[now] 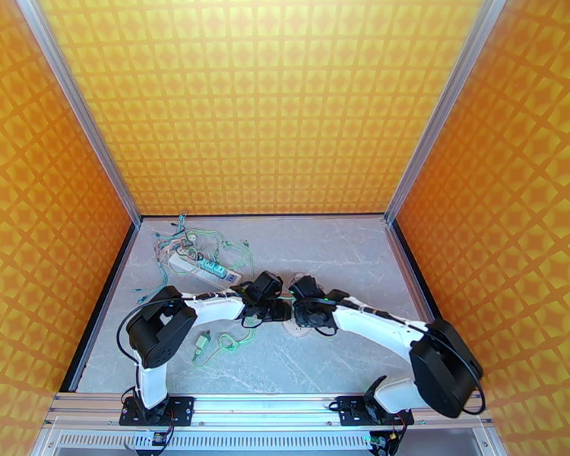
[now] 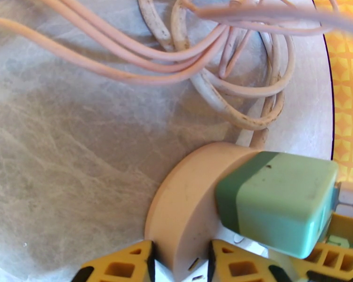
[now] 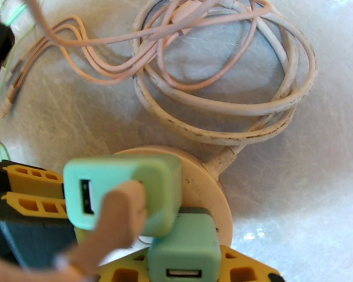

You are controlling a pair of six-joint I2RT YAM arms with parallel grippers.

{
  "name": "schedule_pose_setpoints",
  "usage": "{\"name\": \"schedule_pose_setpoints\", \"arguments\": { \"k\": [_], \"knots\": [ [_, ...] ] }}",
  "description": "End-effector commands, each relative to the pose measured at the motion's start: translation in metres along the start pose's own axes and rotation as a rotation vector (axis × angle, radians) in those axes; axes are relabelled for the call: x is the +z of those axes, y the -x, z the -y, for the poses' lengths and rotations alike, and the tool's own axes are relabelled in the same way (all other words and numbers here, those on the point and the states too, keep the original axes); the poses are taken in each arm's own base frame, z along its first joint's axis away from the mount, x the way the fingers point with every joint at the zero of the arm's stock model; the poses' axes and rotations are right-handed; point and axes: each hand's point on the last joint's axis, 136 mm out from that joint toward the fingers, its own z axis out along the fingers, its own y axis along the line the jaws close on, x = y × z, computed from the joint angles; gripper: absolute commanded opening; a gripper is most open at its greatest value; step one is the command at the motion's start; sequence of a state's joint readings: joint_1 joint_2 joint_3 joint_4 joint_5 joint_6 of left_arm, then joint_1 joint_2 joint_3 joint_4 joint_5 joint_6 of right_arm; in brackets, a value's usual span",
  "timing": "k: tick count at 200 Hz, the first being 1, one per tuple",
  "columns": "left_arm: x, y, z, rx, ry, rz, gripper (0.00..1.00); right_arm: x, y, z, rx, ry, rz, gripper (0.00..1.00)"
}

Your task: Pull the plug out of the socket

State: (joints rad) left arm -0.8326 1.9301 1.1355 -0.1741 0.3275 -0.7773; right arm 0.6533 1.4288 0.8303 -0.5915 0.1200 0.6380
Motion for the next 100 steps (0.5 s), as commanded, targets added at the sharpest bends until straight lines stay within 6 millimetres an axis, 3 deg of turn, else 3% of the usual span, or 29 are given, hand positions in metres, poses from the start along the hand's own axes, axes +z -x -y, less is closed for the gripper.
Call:
{"name": "schedule_pose_setpoints", "arguments": {
  "k": [1, 44, 100],
  "knots": [
    [0.0253, -0.0771, -0.0723, -0.039, 0.248, -0.225, 0.31, -0.0020, 0.0151, -0.0256, 0.043, 0.153, 0.048, 0.16],
    [0.0264, -0.0766, -0.0730, -0.038, 0.250, -0.227, 0.30, -0.0010, 0.0133, -0.0302, 0.046, 0.179, 0.032, 0.15],
    [0.0279, -0.0751, -0.0706, -0.031, 0.246, -0.230, 0.29, 0.0060, 0.0063, -0.0296, -0.096, -0.007, -0.023, 0.16]
  ]
}}
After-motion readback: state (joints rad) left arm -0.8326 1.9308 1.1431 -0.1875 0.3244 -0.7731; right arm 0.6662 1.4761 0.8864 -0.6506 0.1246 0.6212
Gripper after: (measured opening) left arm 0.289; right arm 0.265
